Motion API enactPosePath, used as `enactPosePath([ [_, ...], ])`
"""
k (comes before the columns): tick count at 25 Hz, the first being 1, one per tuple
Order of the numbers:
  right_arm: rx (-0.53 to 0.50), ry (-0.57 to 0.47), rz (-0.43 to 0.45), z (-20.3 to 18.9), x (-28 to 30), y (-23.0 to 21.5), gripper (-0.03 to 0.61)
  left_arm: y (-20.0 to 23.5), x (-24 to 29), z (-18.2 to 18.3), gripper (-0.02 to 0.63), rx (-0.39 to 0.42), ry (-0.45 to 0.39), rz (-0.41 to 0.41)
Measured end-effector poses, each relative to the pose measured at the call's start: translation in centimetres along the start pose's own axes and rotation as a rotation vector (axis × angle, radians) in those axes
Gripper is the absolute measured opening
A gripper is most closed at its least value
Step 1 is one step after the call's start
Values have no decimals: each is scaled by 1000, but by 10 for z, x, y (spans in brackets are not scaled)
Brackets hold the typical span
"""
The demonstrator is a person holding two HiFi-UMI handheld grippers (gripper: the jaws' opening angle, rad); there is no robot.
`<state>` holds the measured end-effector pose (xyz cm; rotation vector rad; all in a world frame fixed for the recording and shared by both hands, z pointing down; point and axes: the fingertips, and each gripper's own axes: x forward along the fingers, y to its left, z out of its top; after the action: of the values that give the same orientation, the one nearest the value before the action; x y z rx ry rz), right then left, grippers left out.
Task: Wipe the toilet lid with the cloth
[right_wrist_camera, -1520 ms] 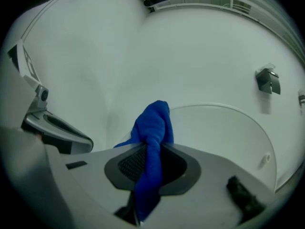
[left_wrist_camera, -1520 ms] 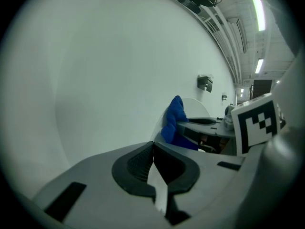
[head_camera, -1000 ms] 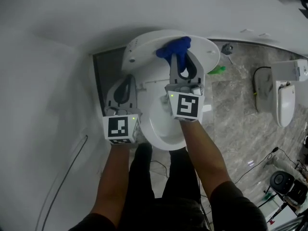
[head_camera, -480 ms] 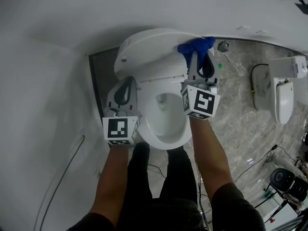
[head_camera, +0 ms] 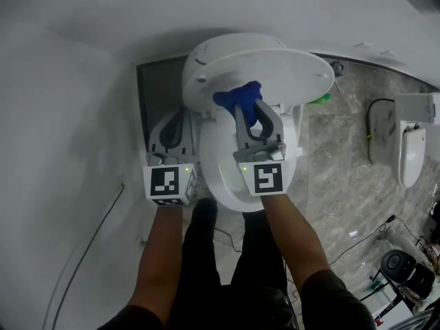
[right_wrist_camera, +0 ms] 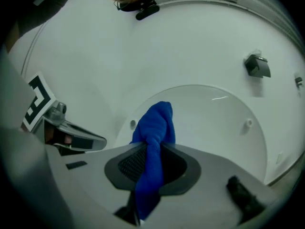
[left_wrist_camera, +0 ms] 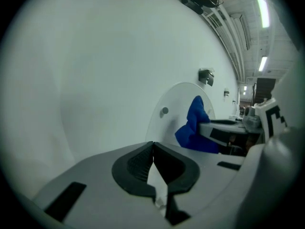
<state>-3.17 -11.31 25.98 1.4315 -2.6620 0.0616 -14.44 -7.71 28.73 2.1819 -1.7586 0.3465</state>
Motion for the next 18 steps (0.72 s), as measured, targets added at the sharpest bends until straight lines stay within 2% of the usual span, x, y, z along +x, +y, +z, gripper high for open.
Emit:
enactPosePath([
  [4, 14, 10, 100, -12, 17, 47, 67, 17, -4, -6, 12, 0, -16, 28],
  [8, 11, -27, 126, -14, 40, 74, 67, 31, -6, -21, 12, -22, -40, 34],
  [11, 15, -37, 96, -19, 59, 80, 67, 39, -3, -29, 12, -5, -57, 54],
  [15, 55, -75, 40, -19, 69, 74, 67, 50, 1, -35, 12, -23, -91, 72],
  [18, 36, -76, 28, -21, 68, 73, 67, 50, 5, -35, 12, -20, -117, 66],
])
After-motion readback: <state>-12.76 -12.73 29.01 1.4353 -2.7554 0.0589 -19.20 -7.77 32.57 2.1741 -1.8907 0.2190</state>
